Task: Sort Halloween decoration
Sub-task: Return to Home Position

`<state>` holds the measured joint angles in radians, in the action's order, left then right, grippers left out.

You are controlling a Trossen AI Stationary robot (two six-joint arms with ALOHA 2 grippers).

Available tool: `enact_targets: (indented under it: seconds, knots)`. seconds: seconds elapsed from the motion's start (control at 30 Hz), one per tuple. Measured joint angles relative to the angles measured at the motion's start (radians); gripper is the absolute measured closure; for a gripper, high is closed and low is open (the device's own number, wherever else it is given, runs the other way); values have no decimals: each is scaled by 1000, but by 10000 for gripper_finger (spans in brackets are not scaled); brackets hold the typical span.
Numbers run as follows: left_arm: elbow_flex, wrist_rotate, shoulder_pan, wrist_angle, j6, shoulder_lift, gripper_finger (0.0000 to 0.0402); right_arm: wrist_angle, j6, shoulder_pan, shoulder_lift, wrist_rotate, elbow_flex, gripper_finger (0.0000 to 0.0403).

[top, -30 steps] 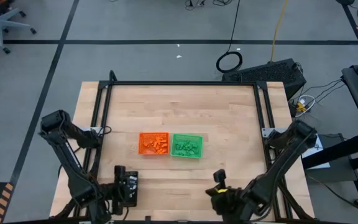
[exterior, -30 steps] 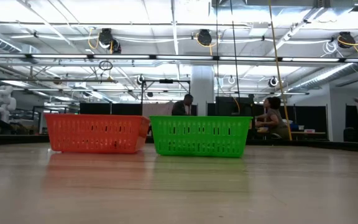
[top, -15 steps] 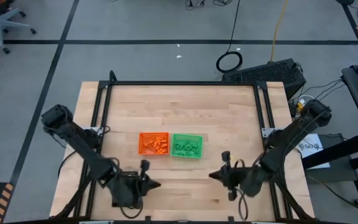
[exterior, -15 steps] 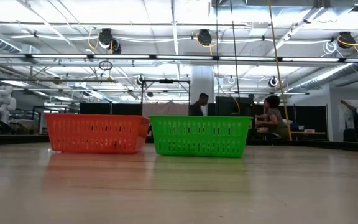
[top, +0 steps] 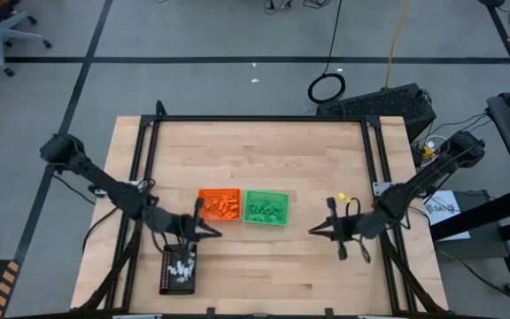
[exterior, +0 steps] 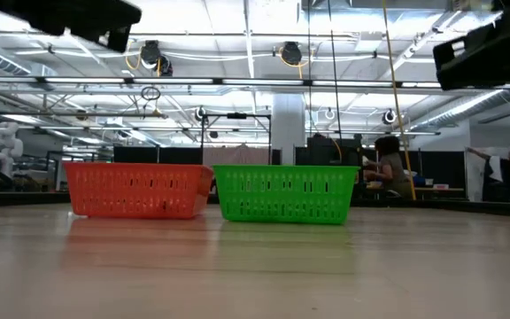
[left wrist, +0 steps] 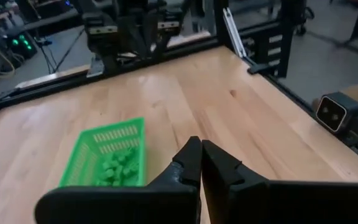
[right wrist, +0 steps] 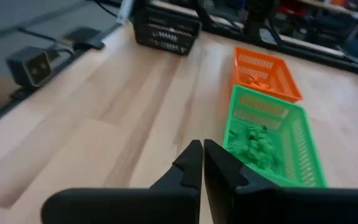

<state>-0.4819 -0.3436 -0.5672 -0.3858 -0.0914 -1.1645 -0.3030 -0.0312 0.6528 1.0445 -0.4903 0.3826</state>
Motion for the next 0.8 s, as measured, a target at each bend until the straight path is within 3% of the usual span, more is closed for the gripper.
enact_targets:
  seconds: [0.17, 0.47, 0.8]
  knots:
    - [179, 57, 51, -143, 4, 129, 392, -145, 28, -22, -88, 71, -144, 403]
    - [450, 81, 84, -436, 7, 269, 392, -371, 10, -32, -163, 77, -339, 403]
    - [476, 128, 108, -402, -24, 353, 392, -388, 46, -32, -174, 103, -364, 403]
